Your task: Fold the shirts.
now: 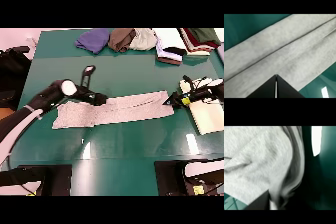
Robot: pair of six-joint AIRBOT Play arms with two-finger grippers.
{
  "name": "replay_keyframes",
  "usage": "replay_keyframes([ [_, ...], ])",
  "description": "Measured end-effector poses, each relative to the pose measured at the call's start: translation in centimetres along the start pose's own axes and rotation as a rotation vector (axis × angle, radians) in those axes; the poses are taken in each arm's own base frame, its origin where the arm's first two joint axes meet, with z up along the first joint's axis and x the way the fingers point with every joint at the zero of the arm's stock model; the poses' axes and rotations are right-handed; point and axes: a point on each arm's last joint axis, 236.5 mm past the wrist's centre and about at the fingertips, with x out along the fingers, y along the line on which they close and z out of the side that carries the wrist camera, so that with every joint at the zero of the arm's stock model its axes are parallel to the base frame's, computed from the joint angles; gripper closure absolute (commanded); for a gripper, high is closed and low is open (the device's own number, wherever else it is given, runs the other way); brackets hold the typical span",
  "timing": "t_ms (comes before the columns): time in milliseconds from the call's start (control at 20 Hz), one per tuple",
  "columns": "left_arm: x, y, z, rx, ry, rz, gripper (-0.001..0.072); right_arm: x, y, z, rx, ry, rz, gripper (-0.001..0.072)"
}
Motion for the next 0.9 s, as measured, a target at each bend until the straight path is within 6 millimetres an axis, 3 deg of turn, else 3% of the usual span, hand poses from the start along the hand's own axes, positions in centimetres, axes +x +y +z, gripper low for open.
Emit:
replay_keyframes([
  [150,2.8,-1.5,0.3,0.020,0.030,-0.017,0.0688,-1.0,1.5,1.7,-0.080,-0.064,-0.035,0.0697],
  [400,6.1,-2.1,0.5,0.008,0.053,-0.032,0.0687,-7.3,10.5,3.8,-0.307,-0.198,-0.022,0.0697],
  [600,7.7,-2.2,0.6,-0.016,0.051,-0.043,0.0687,-10.8,19.3,2.8,-0.476,-0.265,-0.001,0.0697],
  [900,8.6,-2.4,0.4,-0.048,0.062,-0.060,0.0687,-11.5,28.9,-0.5,-0.652,-0.276,0.062,0.0697],
])
